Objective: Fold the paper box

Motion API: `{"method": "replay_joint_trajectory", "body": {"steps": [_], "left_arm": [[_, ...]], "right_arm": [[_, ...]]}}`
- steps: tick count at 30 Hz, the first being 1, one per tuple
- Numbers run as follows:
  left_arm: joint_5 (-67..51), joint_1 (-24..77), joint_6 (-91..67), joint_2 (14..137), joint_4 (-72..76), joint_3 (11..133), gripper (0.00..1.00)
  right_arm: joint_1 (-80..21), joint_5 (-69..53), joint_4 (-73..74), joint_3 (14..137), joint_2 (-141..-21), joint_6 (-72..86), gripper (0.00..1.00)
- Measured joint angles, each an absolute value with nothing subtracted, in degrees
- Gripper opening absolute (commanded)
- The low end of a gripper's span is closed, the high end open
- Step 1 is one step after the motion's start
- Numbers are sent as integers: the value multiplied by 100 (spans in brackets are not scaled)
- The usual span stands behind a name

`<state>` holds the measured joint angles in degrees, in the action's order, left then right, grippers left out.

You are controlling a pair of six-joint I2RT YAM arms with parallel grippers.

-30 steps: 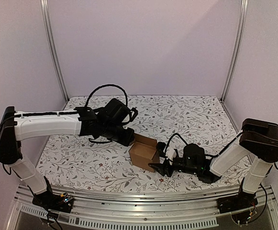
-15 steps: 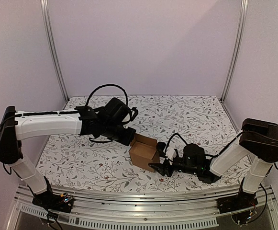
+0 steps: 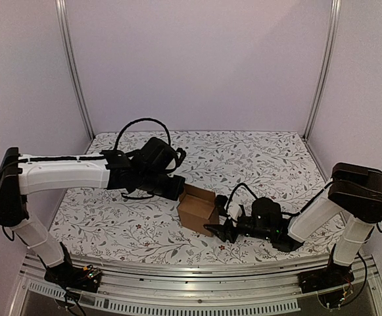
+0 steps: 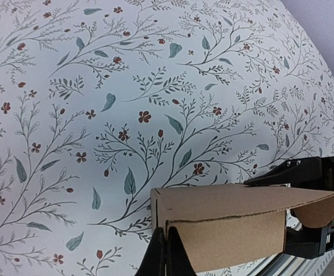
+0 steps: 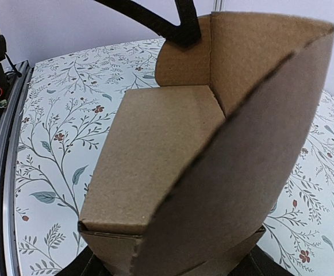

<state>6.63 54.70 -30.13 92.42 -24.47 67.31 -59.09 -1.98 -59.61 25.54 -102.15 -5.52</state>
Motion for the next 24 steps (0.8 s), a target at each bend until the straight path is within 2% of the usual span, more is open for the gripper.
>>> {"method": "replay_joint_trajectory", "body": {"steps": [11, 17, 24], "left_arm": [[825, 5577, -3190, 9083, -2163, 6403, 0], [974, 5669, -3312, 9026, -2012, 6226, 0], [1094, 5747, -3400, 9000, -2005, 6156, 0]], "right_arm": [[-5909, -163, -5964, 2589, -10250, -537, 48], [-5916, -106, -5955, 2598, -10252, -493, 59], [-5920, 84, -5865, 2622, -10252, -456, 78]]}}
